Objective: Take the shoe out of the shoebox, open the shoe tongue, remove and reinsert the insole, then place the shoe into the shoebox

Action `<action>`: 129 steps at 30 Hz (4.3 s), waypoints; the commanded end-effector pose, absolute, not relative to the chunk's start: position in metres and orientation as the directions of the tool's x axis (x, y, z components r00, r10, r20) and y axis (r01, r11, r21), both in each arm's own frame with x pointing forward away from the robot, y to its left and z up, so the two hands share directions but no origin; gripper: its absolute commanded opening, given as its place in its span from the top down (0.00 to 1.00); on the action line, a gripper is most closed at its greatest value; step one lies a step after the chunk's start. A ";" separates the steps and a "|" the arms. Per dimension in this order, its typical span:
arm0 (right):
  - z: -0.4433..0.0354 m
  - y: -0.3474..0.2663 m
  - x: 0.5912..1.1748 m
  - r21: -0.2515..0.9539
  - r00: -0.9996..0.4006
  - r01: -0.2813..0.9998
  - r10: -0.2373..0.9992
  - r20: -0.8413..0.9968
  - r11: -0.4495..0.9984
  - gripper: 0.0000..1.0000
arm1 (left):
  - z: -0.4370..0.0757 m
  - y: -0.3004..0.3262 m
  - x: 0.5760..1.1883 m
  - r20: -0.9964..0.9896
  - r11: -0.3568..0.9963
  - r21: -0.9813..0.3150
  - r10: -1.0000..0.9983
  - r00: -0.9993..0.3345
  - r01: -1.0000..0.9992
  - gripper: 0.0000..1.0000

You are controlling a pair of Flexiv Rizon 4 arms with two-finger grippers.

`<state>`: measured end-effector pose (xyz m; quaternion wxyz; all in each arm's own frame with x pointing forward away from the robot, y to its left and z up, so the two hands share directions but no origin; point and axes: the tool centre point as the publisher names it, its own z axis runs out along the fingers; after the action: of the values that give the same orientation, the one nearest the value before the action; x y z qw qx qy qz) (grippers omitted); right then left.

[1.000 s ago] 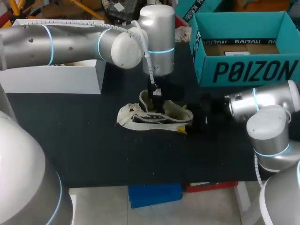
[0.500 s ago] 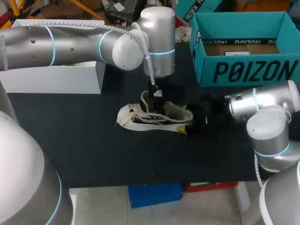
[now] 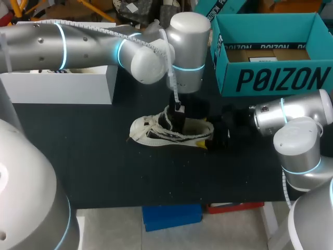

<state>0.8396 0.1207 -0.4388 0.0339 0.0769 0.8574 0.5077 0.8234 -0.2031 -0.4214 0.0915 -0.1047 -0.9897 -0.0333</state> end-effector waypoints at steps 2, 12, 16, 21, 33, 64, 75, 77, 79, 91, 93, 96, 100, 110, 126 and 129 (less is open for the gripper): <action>-0.440 0.121 0.841 0.875 -0.985 0.100 0.169 0.021 0.473 1.00 | -0.453 -0.193 0.816 0.049 0.972 0.137 0.187 -0.981 0.192 0.61; -0.440 0.121 0.841 0.875 -0.985 0.100 0.169 0.021 0.473 1.00 | -0.476 -0.185 0.824 -0.223 0.954 0.257 0.213 -0.951 0.153 0.58; -0.440 0.121 0.841 0.875 -0.985 0.100 0.169 0.021 0.473 1.00 | -0.485 -0.182 0.833 -0.300 0.963 0.251 0.170 -0.939 0.094 0.60; -0.440 0.121 0.841 0.875 -0.985 0.100 0.169 0.021 0.473 1.00 | -0.485 -0.181 0.850 -0.380 0.979 0.204 0.094 -0.920 0.016 0.58; -0.440 0.121 0.841 0.875 -0.985 0.100 0.169 0.021 0.473 1.00 | -0.484 -0.187 0.889 -0.473 0.991 0.101 -0.029 -0.881 -0.086 0.62; -0.440 0.121 0.841 0.875 -0.985 0.100 0.169 0.021 0.473 1.00 | -0.432 -0.190 0.853 -0.222 0.999 0.037 -0.007 -0.975 -0.015 1.00; -0.440 0.121 0.841 0.875 -0.985 0.100 0.169 0.021 0.473 1.00 | -0.400 -0.174 0.845 -0.196 0.994 -0.026 -0.106 -0.975 -0.103 1.00; -0.440 0.121 0.841 0.875 -0.985 0.100 0.169 0.021 0.473 1.00 | -0.395 -0.171 0.847 -0.199 0.994 -0.030 -0.112 -0.974 -0.108 1.00; -0.440 0.121 0.841 0.875 -0.985 0.100 0.169 0.021 0.473 1.00 | -0.389 -0.169 0.847 -0.210 0.993 -0.035 -0.117 -0.971 -0.112 1.00; -0.440 0.121 0.841 0.875 -0.985 0.100 0.169 0.021 0.473 1.00 | -0.387 -0.192 0.838 -0.223 0.998 -0.061 -0.047 -0.974 -0.034 1.00; -0.440 0.121 0.841 0.875 -0.985 0.100 0.169 0.021 0.473 1.00 | -0.390 -0.197 0.838 -0.222 0.998 -0.058 -0.035 -0.974 -0.023 1.00; -0.440 0.121 0.841 0.875 -0.985 0.100 0.169 0.021 0.473 1.00 | -0.395 -0.202 0.838 -0.231 0.999 -0.048 -0.015 -0.973 -0.004 1.00; -0.440 0.121 0.841 0.875 -0.985 0.100 0.169 0.021 0.473 1.00 | -0.398 -0.203 0.839 -0.235 0.999 -0.046 -0.004 -0.972 0.007 1.00; -0.440 0.121 0.841 0.875 -0.985 0.100 0.169 0.021 0.473 1.00 | -0.406 -0.203 0.827 -0.272 0.988 -0.011 0.146 -0.951 0.155 0.22; -0.440 0.121 0.841 0.875 -0.985 0.100 0.169 0.021 0.473 1.00 | -0.422 -0.211 0.844 -0.444 0.990 0.033 0.138 -0.885 0.138 0.31; -0.440 0.121 0.841 0.875 -0.985 0.100 0.169 0.021 0.473 1.00 | -0.424 -0.213 0.848 -0.444 0.992 0.014 0.116 -0.889 0.122 0.52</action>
<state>0.8404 0.1210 -0.4385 0.0341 0.0774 0.8574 0.5076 0.8457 -0.2086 -0.4080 -0.2264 -0.0636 -0.9719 0.0042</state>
